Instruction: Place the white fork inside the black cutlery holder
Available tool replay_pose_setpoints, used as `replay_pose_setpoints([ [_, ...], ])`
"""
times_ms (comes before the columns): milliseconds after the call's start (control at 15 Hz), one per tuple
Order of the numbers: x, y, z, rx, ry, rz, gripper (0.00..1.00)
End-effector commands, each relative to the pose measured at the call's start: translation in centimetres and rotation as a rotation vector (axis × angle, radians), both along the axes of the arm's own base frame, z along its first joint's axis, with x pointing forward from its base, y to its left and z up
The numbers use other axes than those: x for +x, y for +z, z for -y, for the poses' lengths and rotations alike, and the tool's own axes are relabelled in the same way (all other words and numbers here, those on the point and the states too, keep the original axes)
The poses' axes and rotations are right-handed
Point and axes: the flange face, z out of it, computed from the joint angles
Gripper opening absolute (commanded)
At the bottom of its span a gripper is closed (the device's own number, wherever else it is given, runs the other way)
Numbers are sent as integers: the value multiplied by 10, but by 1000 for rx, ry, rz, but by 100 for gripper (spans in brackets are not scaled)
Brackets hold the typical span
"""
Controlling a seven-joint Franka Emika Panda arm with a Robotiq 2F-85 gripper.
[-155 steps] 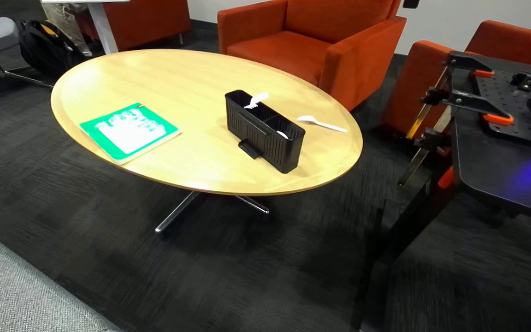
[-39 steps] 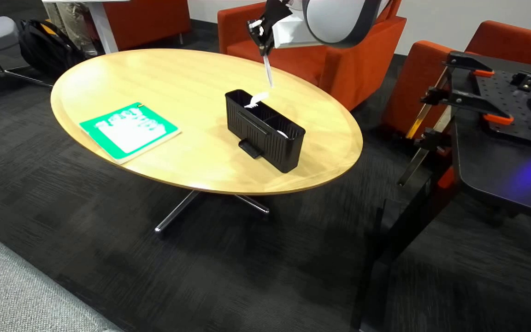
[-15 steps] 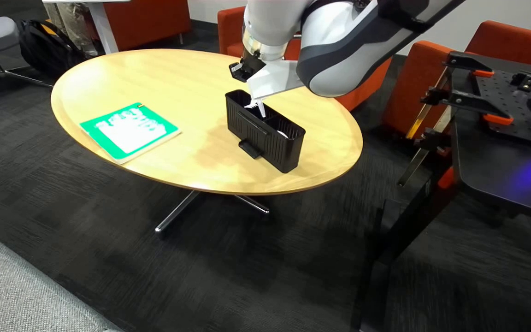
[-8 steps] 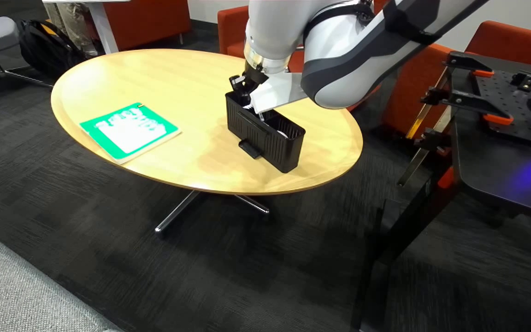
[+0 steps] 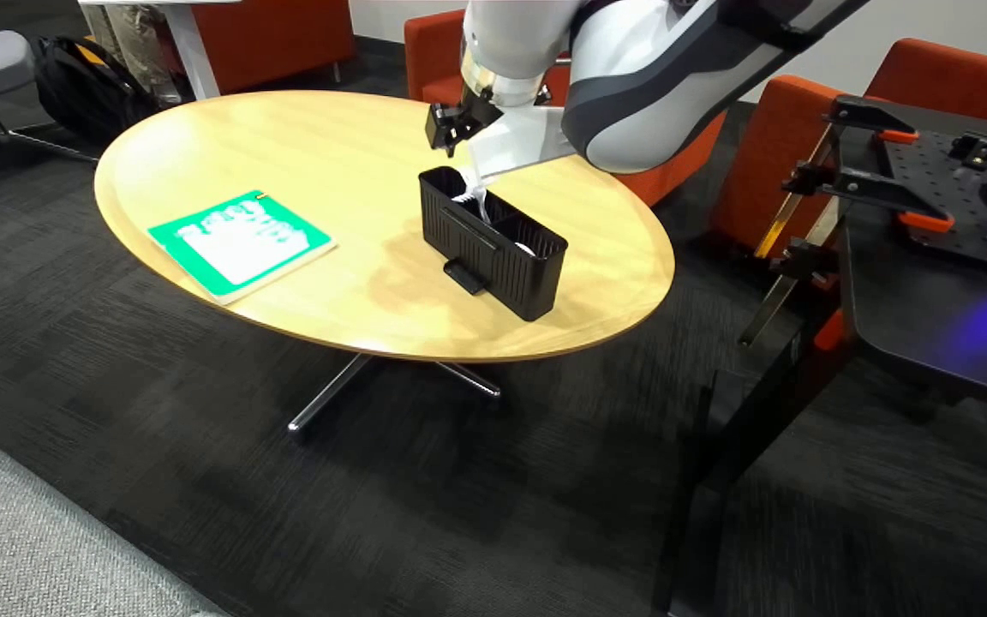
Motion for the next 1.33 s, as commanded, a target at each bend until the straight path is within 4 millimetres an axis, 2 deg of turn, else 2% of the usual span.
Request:
replay_pose_setpoints([
  [0,-10,43,25,25,-44,2,100],
  [267,-11,92,54,144,8,41,100],
  [467,-3,125,64,215,105,60,100],
  [800,2,176,80,319,268,-4,100],
  [1067,-15,213,95,408,389,-85,100],
  [1267,-35,229,107,482,457,-192,100],
])
